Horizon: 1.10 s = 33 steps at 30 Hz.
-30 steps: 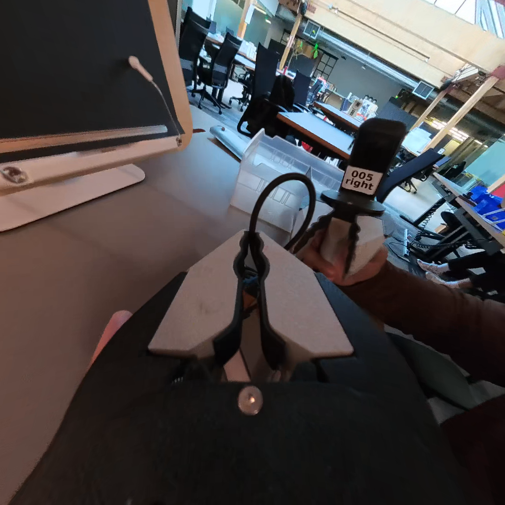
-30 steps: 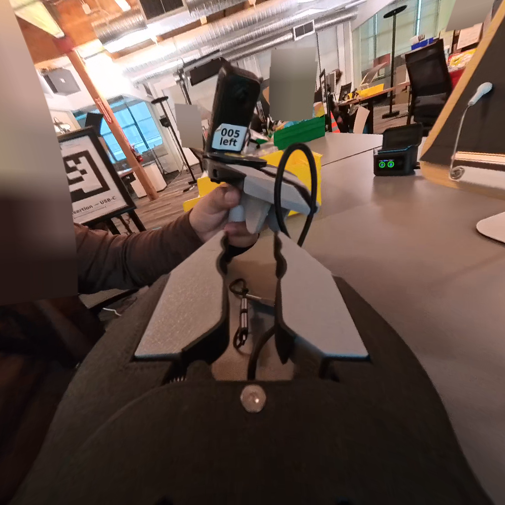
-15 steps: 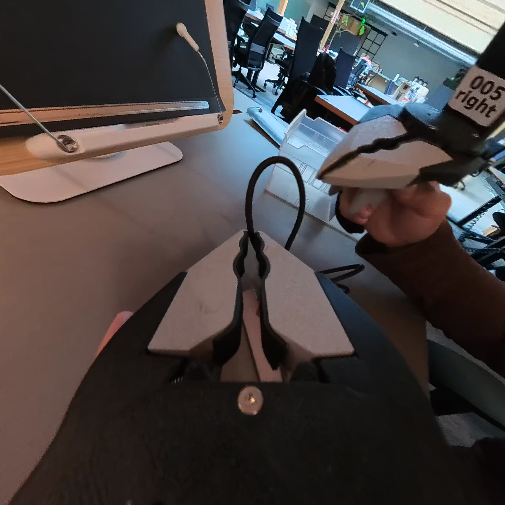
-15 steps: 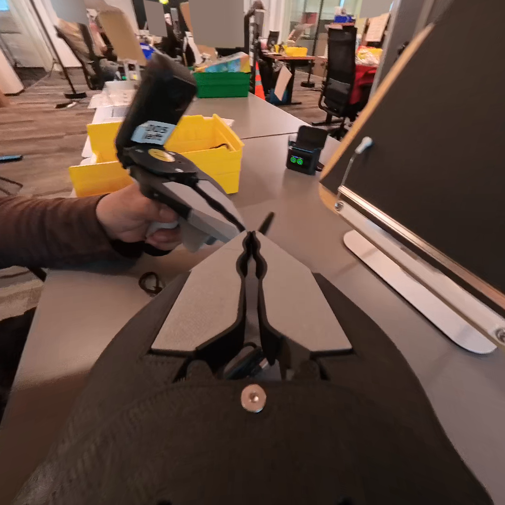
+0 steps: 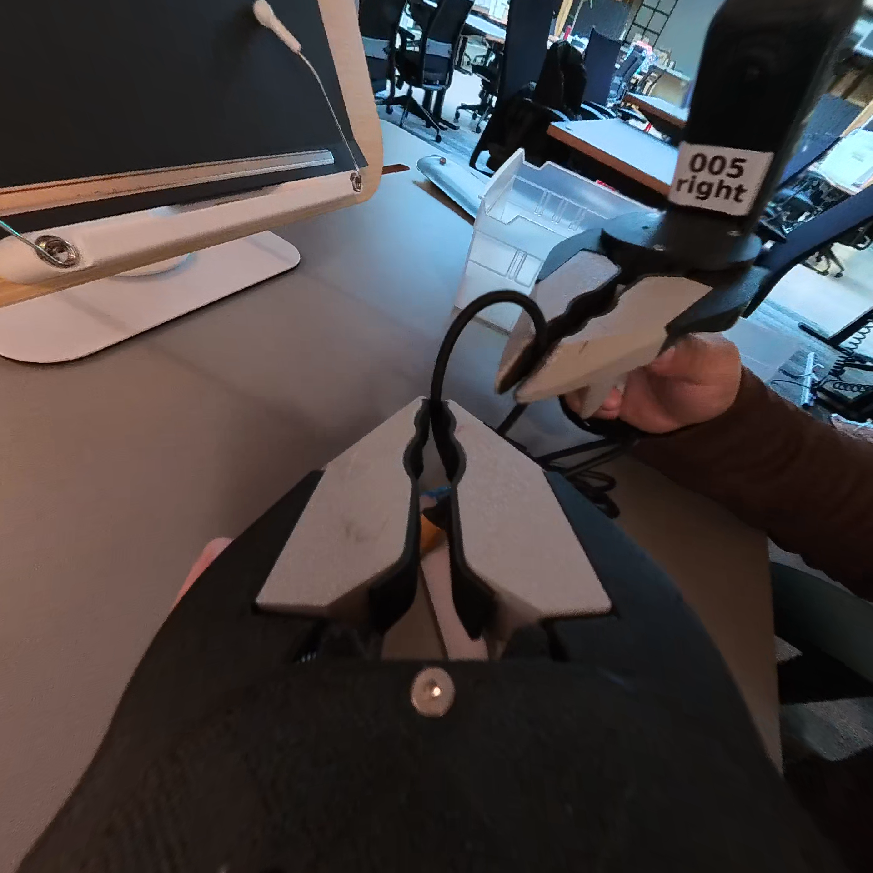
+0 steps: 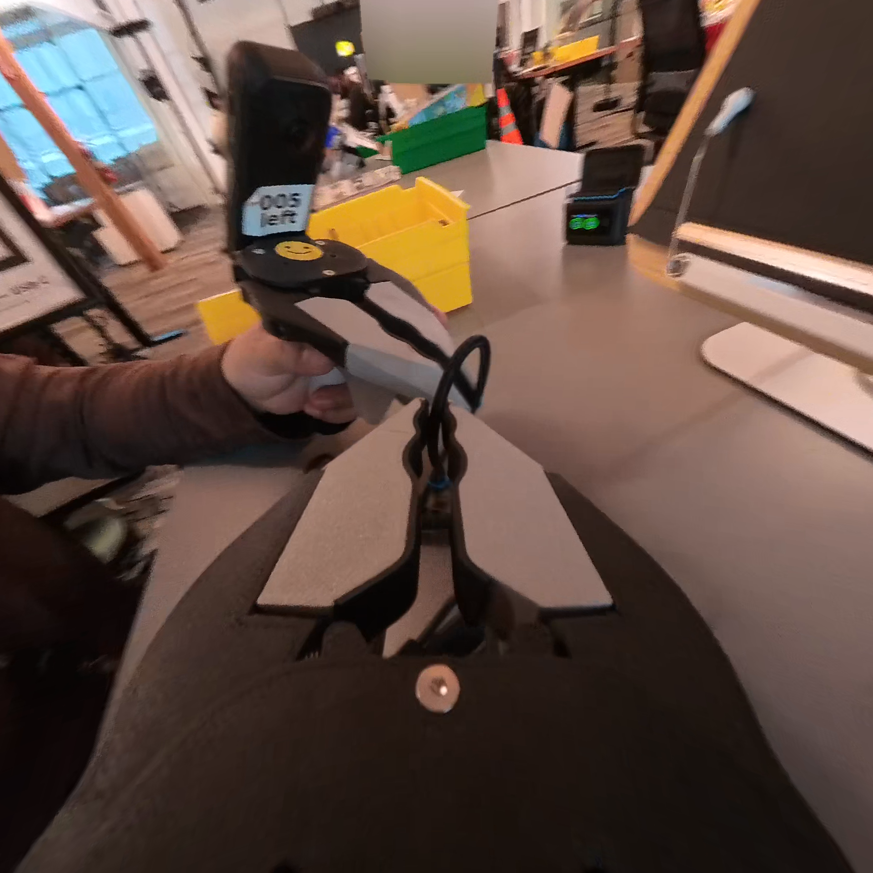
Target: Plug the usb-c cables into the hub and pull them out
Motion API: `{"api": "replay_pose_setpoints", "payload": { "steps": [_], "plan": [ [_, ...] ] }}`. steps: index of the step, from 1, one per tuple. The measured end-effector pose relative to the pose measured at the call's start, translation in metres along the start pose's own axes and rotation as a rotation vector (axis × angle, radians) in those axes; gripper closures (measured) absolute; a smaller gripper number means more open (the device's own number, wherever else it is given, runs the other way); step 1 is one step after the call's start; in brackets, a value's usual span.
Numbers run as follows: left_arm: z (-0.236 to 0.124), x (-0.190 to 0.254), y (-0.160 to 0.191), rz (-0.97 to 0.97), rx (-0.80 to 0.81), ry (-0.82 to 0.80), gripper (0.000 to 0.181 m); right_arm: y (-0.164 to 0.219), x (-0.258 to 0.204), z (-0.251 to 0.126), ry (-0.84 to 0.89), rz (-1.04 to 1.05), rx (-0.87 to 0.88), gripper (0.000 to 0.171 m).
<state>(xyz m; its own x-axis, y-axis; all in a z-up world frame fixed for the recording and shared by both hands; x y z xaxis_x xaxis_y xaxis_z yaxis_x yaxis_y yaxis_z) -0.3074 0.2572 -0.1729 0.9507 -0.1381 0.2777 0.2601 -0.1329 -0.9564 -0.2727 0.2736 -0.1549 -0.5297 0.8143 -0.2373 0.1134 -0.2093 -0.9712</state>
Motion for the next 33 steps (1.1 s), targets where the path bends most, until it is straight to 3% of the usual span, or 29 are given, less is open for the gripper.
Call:
{"api": "replay_pose_setpoints", "payload": {
  "steps": [7,12,16,20,23,27,31,33],
  "plan": [
    [0.001,-0.005,0.000,-0.009,0.007,-0.042,0.181,-0.014,0.022,-0.013,0.216,-0.185,0.059,0.171],
    [0.010,0.000,0.019,-0.066,-0.113,-0.023,0.163,-0.051,0.032,-0.041,0.434,-0.369,0.117,0.171],
    [0.014,0.010,0.025,-0.018,-0.142,-0.003,0.159,-0.071,0.029,-0.065,0.625,-0.538,-0.089,0.171],
    [0.010,-0.004,0.033,0.109,-0.188,-0.083,0.160,-0.054,0.043,-0.089,0.844,-0.592,-0.412,0.171],
    [0.008,-0.014,0.039,0.170,-0.227,-0.137,0.161,-0.020,0.054,-0.090,0.867,-0.534,-0.563,0.170],
    [0.008,-0.023,0.045,0.210,-0.253,-0.171,0.164,0.032,0.068,-0.080,0.808,-0.393,-0.704,0.143],
    [0.005,-0.035,0.050,0.258,-0.285,-0.218,0.167,0.021,0.078,-0.061,0.783,-0.359,-0.607,0.142],
    [0.004,-0.037,0.049,0.269,-0.282,-0.232,0.167,0.007,0.077,-0.045,0.728,-0.318,-0.508,0.131]
  ]
}}
Point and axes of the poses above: each gripper's, where its closed fingertips meet, z out along the fingers, y out of its underside, x = y × z across the jaws, the point moved 2 cm from there along -z, back along the fingers, and after that the axes turned 13 degrees about x, right-handed, at the moved point
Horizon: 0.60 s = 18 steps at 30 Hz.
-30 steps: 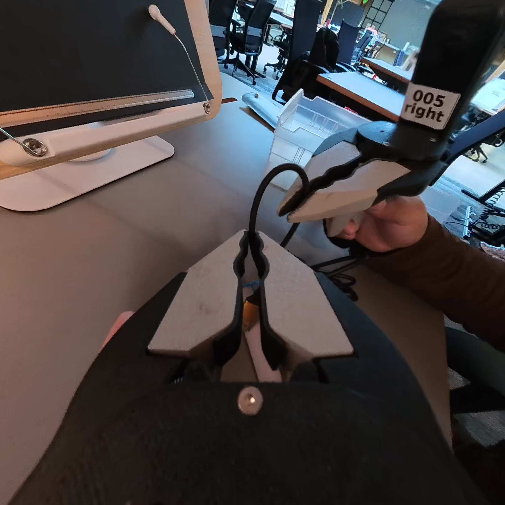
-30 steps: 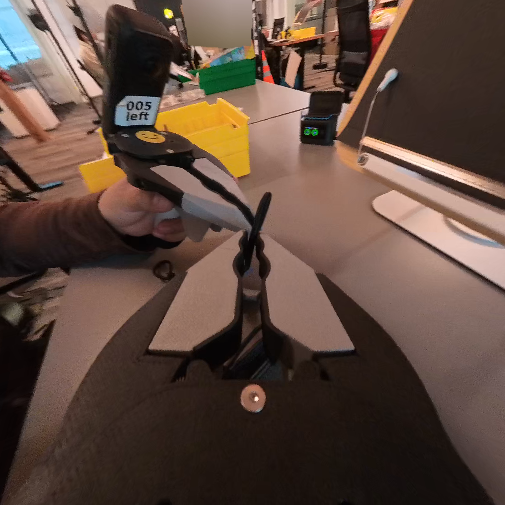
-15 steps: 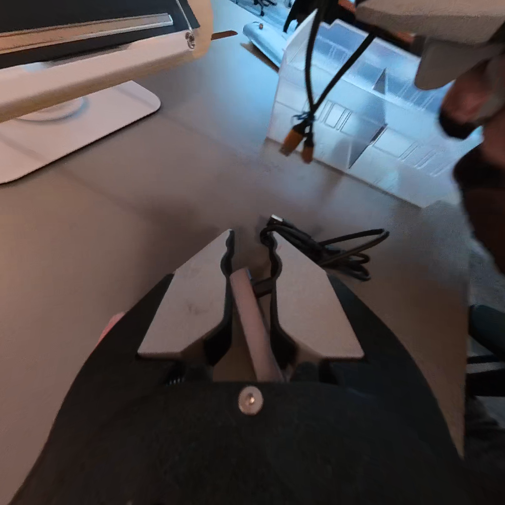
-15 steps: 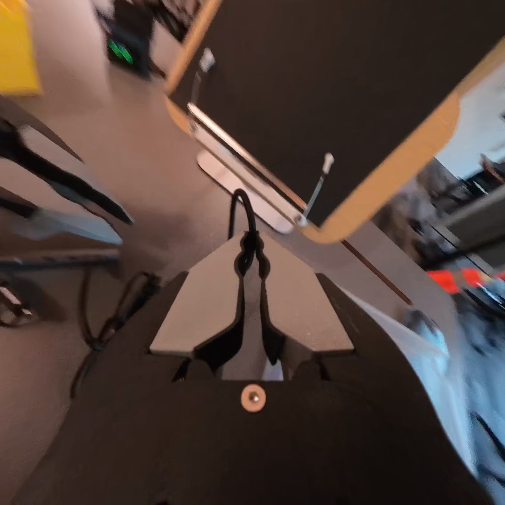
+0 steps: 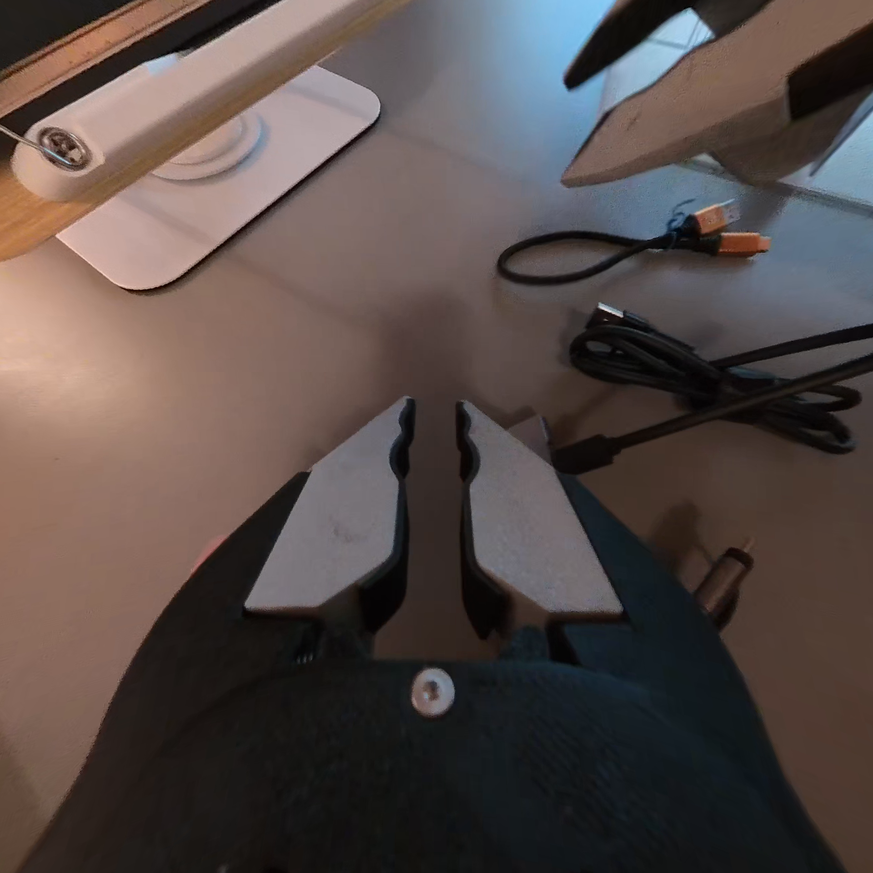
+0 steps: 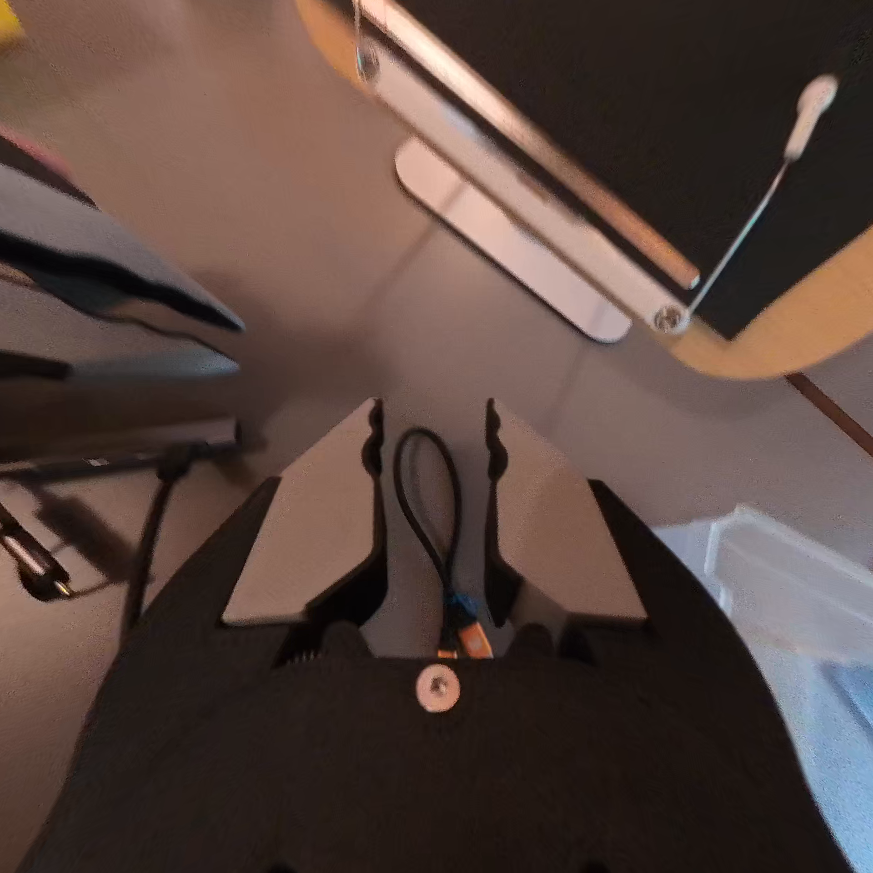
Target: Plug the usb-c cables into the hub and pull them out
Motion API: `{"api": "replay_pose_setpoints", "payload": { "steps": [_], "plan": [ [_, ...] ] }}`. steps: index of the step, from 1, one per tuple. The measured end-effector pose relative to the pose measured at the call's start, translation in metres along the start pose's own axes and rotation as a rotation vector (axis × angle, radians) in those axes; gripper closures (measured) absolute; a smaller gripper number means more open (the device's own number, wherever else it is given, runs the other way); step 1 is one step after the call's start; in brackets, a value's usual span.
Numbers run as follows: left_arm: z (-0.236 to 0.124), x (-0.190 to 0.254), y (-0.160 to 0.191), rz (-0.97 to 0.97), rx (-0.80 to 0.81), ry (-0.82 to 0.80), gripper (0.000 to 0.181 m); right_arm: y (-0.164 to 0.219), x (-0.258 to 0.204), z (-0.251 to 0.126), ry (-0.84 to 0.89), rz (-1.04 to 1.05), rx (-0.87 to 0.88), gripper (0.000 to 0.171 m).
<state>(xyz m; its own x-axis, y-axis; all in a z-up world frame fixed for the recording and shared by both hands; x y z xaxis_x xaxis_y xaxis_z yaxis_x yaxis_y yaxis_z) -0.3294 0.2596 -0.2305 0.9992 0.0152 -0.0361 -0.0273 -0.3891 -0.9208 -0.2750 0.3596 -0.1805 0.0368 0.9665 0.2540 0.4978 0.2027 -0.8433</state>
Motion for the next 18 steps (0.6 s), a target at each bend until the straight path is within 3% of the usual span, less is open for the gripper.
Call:
{"api": "replay_pose_setpoints", "payload": {
  "steps": [5,7,9,12,14,18],
  "plan": [
    [-0.001,-0.005,-0.001,-0.042,0.008,-0.009,0.167,-0.038,0.000,0.010,-0.089,0.042,0.240,0.119],
    [-0.002,-0.006,-0.002,-0.051,0.010,-0.011,0.166,-0.042,-0.006,0.012,-0.141,0.069,0.353,0.121],
    [-0.003,-0.008,-0.004,-0.039,0.021,-0.020,0.167,-0.036,-0.011,0.015,-0.169,0.096,0.456,0.135],
    [-0.002,-0.005,-0.004,-0.055,0.027,-0.014,0.167,-0.032,-0.017,0.012,-0.219,0.081,0.488,0.136],
    [-0.003,0.000,-0.011,-0.073,0.069,0.009,0.169,-0.032,-0.007,0.009,-0.156,0.049,0.500,0.135],
    [-0.005,-0.004,-0.015,-0.084,0.099,0.007,0.164,-0.036,-0.012,0.004,-0.228,0.146,0.530,0.132]
  ]
}}
Point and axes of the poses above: each gripper's, where its closed fingertips meet, z out along the fingers, y out of its underside, x = y × z across the jaws, the point moved 2 cm from there along -z, back along the fingers, and after that the axes turned 13 degrees about x, right-handed, at the moved point
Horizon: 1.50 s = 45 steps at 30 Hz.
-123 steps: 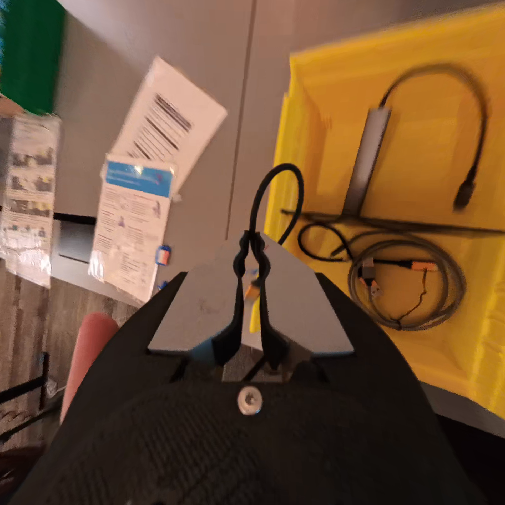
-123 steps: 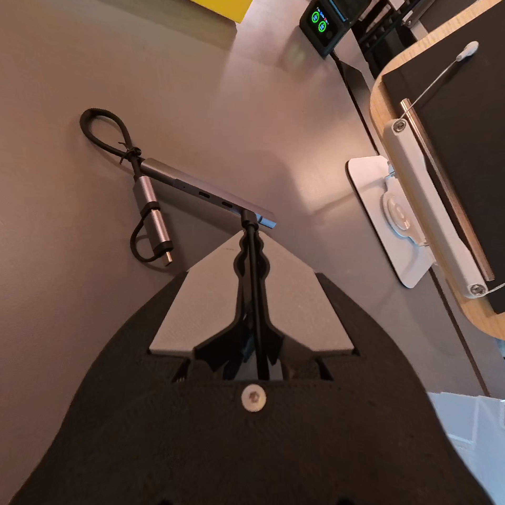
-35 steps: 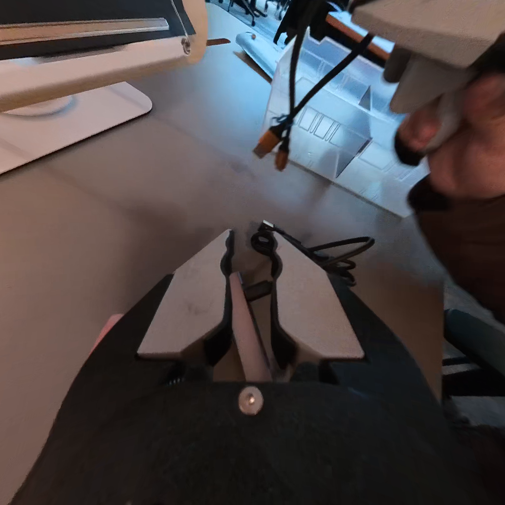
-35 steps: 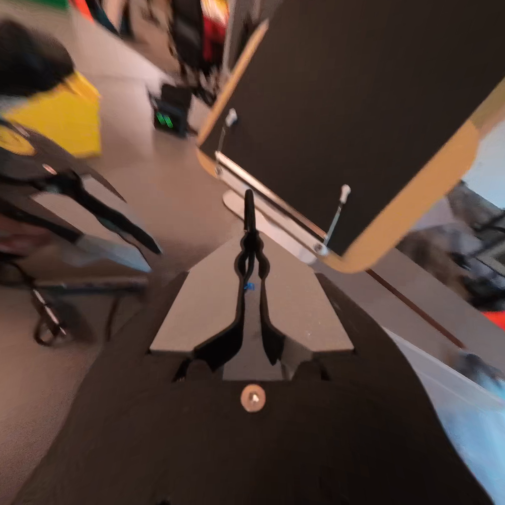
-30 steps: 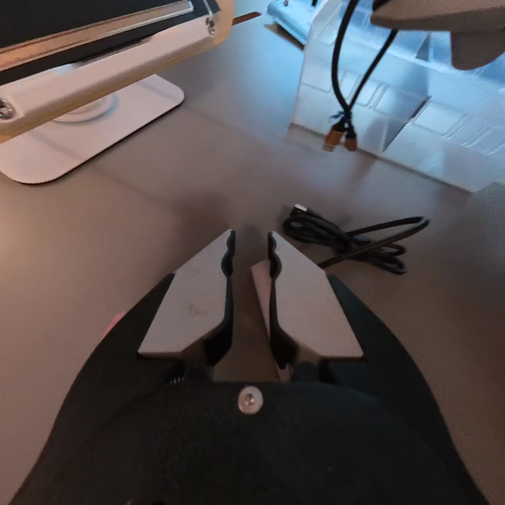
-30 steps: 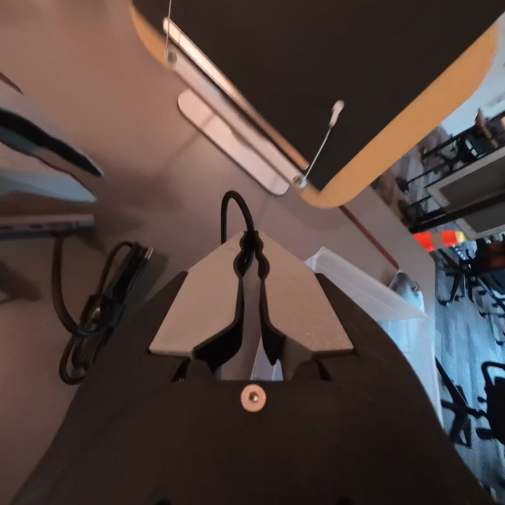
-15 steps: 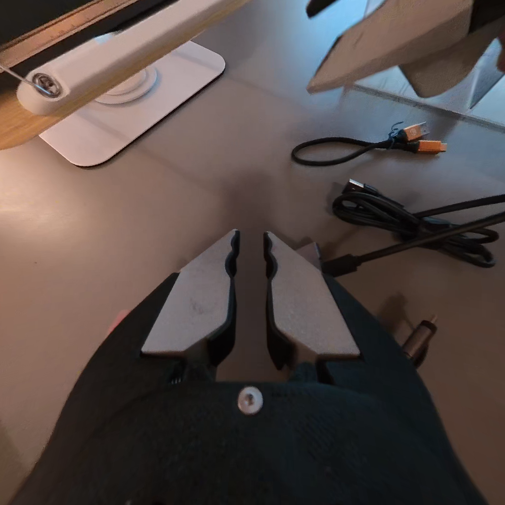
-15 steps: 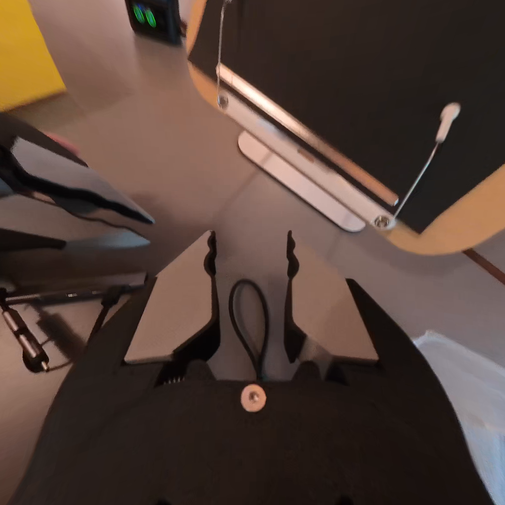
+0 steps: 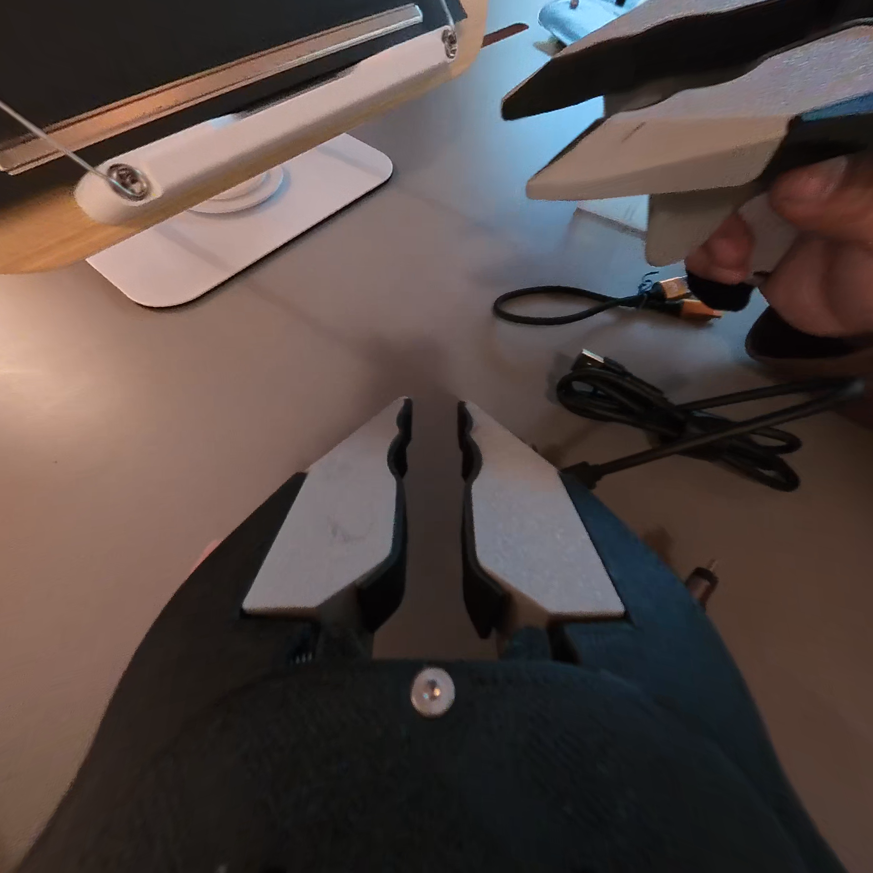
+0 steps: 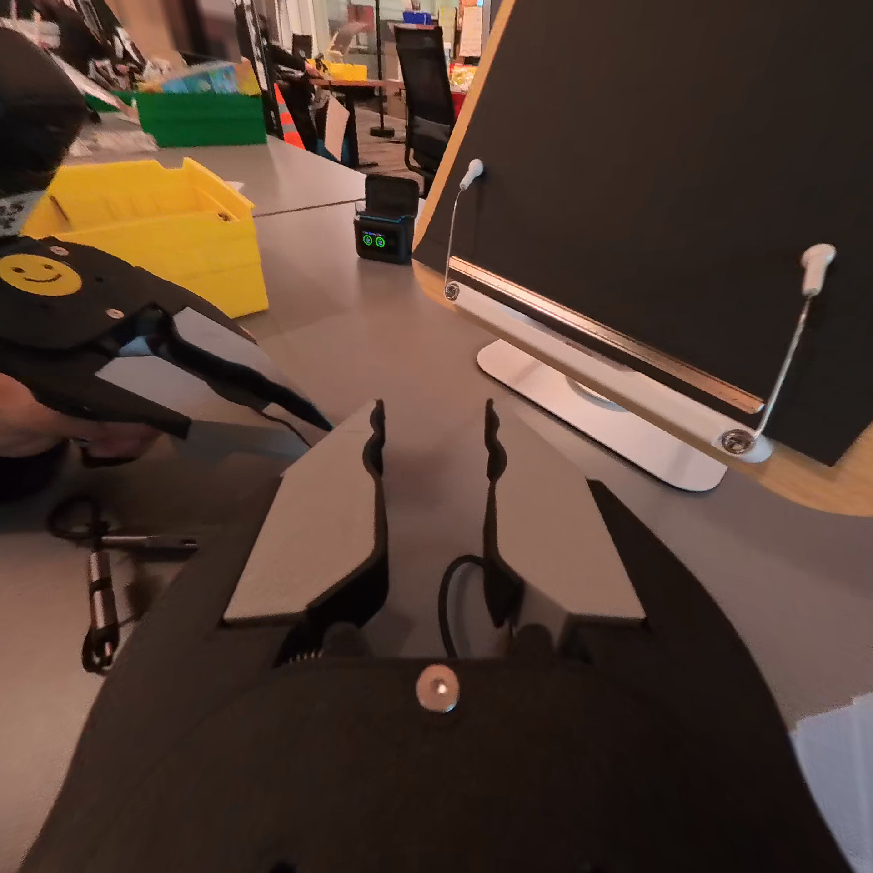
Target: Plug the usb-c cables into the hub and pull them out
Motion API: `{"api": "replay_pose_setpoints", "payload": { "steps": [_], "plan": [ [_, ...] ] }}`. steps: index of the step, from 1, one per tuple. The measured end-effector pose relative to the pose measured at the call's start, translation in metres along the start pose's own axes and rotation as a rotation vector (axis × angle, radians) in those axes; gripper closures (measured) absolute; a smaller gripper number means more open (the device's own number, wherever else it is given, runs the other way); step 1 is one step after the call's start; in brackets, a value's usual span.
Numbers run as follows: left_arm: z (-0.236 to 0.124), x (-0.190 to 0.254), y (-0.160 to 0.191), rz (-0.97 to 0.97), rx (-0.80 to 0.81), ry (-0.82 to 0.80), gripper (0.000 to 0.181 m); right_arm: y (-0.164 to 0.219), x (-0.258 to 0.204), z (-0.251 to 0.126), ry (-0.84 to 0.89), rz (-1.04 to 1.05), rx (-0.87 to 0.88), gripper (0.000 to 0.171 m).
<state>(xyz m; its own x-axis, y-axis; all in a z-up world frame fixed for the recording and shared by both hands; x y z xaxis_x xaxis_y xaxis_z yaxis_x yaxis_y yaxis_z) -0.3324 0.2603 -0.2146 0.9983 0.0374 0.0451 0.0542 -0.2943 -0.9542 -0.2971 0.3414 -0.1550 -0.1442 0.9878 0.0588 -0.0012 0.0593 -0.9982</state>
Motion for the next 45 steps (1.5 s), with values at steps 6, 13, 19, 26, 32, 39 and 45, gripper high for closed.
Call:
{"api": "replay_pose_setpoints", "payload": {
  "steps": [6,13,19,26,32,39,45],
  "plan": [
    [-0.003,-0.010,0.000,-0.045,0.030,-0.020,0.160,0.006,-0.005,0.002,0.011,-0.021,-0.023,0.131],
    [-0.004,-0.032,0.009,-0.066,0.017,-0.150,0.103,-0.003,-0.014,0.000,0.006,-0.021,0.012,0.131],
    [-0.006,-0.035,0.007,-0.088,0.033,-0.142,0.102,-0.001,-0.020,0.001,-0.038,-0.017,-0.005,0.124],
    [-0.017,-0.042,-0.009,-0.239,0.113,-0.112,0.105,-0.001,-0.063,-0.004,-0.311,0.059,-0.075,0.122],
    [-0.028,-0.059,-0.014,-0.227,0.140,-0.171,0.107,0.034,-0.094,-0.016,-0.453,-0.185,-0.331,0.135],
    [-0.024,-0.061,-0.006,-0.209,0.100,-0.188,0.109,0.013,-0.109,-0.040,-0.562,-0.124,-0.331,0.127],
    [-0.024,-0.059,-0.005,-0.167,0.089,-0.196,0.111,0.033,-0.110,-0.040,-0.483,-0.047,-0.518,0.133]
  ]
}}
Point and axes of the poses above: each gripper's, where its closed fingertips meet, z out along the fingers, y out of its underside, x = y × z across the jaws, the point moved 2 cm from there along -z, back along the fingers, and after that the axes turned 13 degrees about x, right-handed, at the moved point
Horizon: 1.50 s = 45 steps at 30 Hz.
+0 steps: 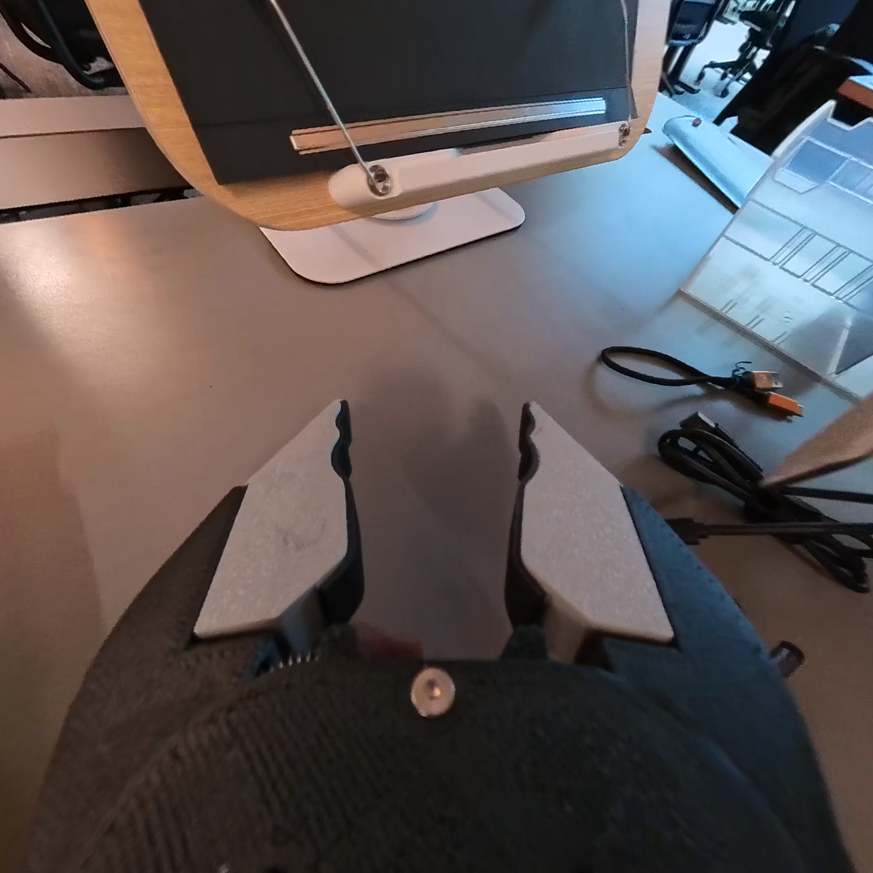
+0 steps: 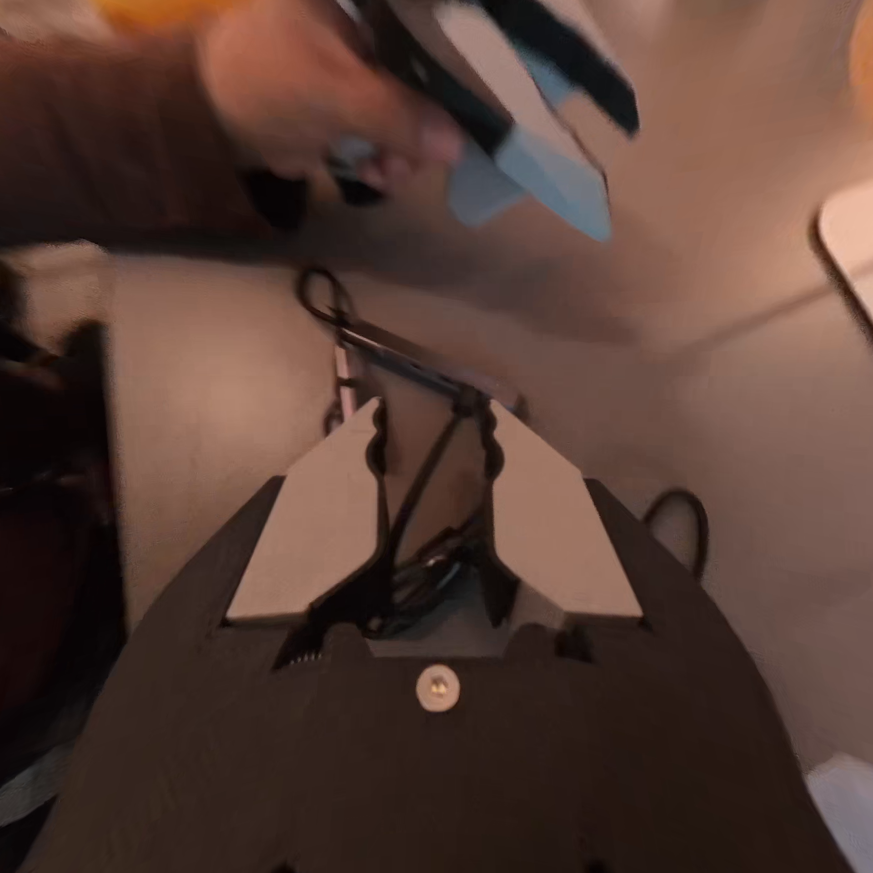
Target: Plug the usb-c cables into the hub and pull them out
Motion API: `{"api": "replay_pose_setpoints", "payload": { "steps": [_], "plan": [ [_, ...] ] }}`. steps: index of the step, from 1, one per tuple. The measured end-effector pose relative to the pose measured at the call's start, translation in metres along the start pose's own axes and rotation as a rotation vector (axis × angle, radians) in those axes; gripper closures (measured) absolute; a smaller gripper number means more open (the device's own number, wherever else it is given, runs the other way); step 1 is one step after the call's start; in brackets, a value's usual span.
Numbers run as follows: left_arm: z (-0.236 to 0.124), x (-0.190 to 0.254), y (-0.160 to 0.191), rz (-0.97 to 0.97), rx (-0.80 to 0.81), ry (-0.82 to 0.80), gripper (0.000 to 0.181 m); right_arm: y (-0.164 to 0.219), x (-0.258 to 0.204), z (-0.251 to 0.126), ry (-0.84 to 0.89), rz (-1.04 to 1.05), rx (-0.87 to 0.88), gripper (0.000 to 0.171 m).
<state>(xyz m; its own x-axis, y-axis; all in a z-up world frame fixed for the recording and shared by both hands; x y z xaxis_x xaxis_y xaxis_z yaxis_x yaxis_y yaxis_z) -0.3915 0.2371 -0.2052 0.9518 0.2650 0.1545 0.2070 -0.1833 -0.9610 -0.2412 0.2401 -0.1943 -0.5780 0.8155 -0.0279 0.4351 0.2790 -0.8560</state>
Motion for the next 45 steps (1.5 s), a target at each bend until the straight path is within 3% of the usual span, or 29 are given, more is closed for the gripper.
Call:
{"api": "replay_pose_setpoints", "payload": {
  "steps": [2,5,12,16,18,23,26,28,31,34,37,45],
  "plan": [
    [-0.001,0.003,-0.003,0.016,0.008,0.004,0.111,0.023,0.011,0.013,0.078,0.010,-0.152,0.137],
    [-0.004,0.015,-0.011,0.016,0.068,0.051,0.110,0.041,0.010,0.030,0.037,-0.023,-0.248,0.168],
    [-0.042,0.047,-0.024,0.046,0.159,0.186,0.095,0.015,0.025,0.014,-0.043,0.157,-0.001,0.171],
    [-0.086,0.075,-0.008,0.279,0.139,0.404,0.093,-0.005,0.023,-0.004,-0.110,0.224,0.137,0.171],
    [-0.094,0.067,0.010,0.437,0.070,0.371,0.093,-0.012,0.021,-0.011,-0.142,0.254,0.192,0.171],
    [-0.089,0.069,0.027,0.853,0.081,0.240,0.101,-0.025,0.015,-0.020,-0.235,0.343,0.288,0.171],
    [-0.084,0.092,0.028,1.156,0.245,0.229,0.111,-0.023,0.015,-0.018,-0.284,0.448,0.292,0.171],
    [-0.079,0.103,0.023,1.254,0.345,0.193,0.118,-0.019,0.018,-0.016,-0.296,0.497,0.285,0.171],
    [-0.071,0.118,0.015,1.317,0.416,0.171,0.122,-0.019,0.019,-0.015,-0.329,0.558,0.301,0.171],
    [-0.065,0.122,0.004,1.437,0.471,0.106,0.160,-0.024,0.016,-0.017,-0.397,0.608,0.342,0.171],
    [-0.062,0.119,-0.005,1.480,0.491,0.068,0.175,-0.019,0.016,-0.014,-0.428,0.655,0.326,0.171],
    [-0.060,0.103,-0.004,1.307,0.415,0.138,0.172,-0.010,0.007,-0.007,-0.440,0.586,0.234,0.170]
  ]
}}
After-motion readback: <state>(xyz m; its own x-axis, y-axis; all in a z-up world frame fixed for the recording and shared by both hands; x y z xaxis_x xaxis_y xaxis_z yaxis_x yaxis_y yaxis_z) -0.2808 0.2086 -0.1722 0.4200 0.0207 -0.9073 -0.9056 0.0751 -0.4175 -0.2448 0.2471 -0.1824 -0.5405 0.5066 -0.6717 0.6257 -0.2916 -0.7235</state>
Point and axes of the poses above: each gripper's, where its closed fingertips meet, z out along the fingers, y out of its underside, x = y × z across the jaws, the point moved 2 cm from there along -z, back along the fingers, and after that the axes turned 13 degrees about x, right-handed, at the moved point
